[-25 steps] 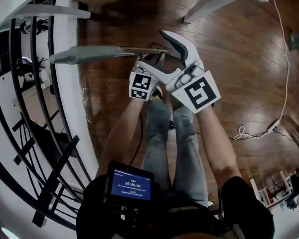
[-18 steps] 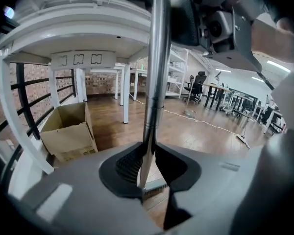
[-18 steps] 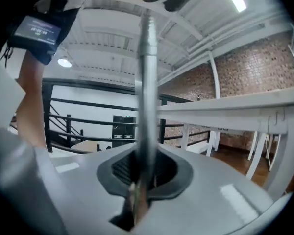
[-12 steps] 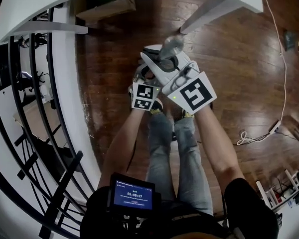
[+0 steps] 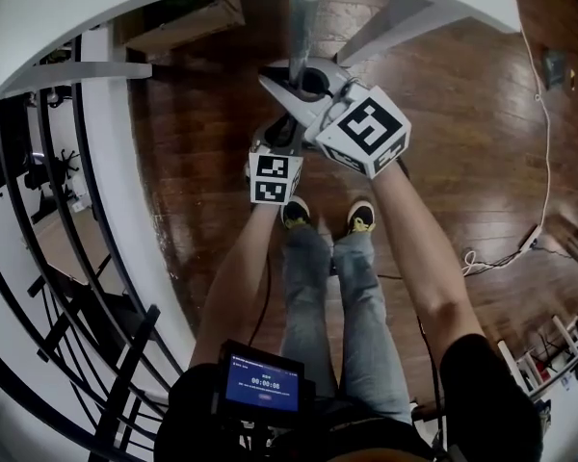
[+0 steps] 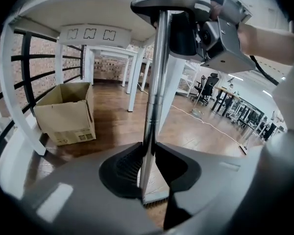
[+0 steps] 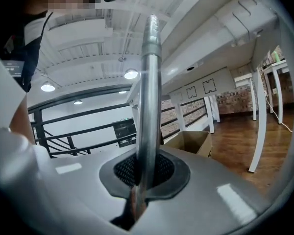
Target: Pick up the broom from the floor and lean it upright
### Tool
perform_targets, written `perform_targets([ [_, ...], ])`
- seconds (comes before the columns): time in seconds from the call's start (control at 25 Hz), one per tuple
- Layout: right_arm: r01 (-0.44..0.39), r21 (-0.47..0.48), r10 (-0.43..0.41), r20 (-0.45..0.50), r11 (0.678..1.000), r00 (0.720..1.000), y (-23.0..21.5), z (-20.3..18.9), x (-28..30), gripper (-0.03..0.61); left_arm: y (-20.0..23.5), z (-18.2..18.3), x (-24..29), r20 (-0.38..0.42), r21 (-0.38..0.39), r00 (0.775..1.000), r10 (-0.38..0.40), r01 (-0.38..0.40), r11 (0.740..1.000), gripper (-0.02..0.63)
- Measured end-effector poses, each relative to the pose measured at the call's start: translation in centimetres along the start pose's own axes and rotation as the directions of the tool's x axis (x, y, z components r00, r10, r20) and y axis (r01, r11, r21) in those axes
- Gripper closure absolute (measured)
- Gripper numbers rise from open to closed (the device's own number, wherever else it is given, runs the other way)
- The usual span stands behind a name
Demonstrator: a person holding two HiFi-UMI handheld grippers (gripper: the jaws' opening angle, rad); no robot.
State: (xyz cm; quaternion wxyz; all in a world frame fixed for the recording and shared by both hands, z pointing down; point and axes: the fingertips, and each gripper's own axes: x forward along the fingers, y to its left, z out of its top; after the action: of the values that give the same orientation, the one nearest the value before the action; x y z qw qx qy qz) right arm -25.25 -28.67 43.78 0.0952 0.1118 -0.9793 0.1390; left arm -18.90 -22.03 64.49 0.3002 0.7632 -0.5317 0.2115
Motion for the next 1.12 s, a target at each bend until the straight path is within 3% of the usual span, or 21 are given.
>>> perform_targets([
  [0.52,0.033,-0.012,-0.032,0.021,0.999,0.999,-2.1,-0.2,-0.1,0.572,0.2,1.6,1.9,0.032,0.031,0.999,-0.021,0.020,0.999,0.517],
  [0.6,0.056,-0.010,-0.056,0.021,0.998,0.998,-2.7,-0.3,-0.3,0.569,0.0,2.5,1.7,0.068,0.023,0.997,-0.039,0.038,0.999,0.484],
  [0.88,0.066,0.032,-0.068,0.046,0.997,0.997,-3.1,-0.2,-1.3,0.482,-0.4,5.1,1.1,0.146,0.047,0.986,-0.082,0.075,0.996,0.446],
  [1.12,0.065,0.004,-0.065,0.037,0.998,0.997,-2.7,-0.7,-1.4,0.432,-0.4,6.7,1.2,0.166,0.170,0.980,-0.111,0.082,0.982,0.418],
])
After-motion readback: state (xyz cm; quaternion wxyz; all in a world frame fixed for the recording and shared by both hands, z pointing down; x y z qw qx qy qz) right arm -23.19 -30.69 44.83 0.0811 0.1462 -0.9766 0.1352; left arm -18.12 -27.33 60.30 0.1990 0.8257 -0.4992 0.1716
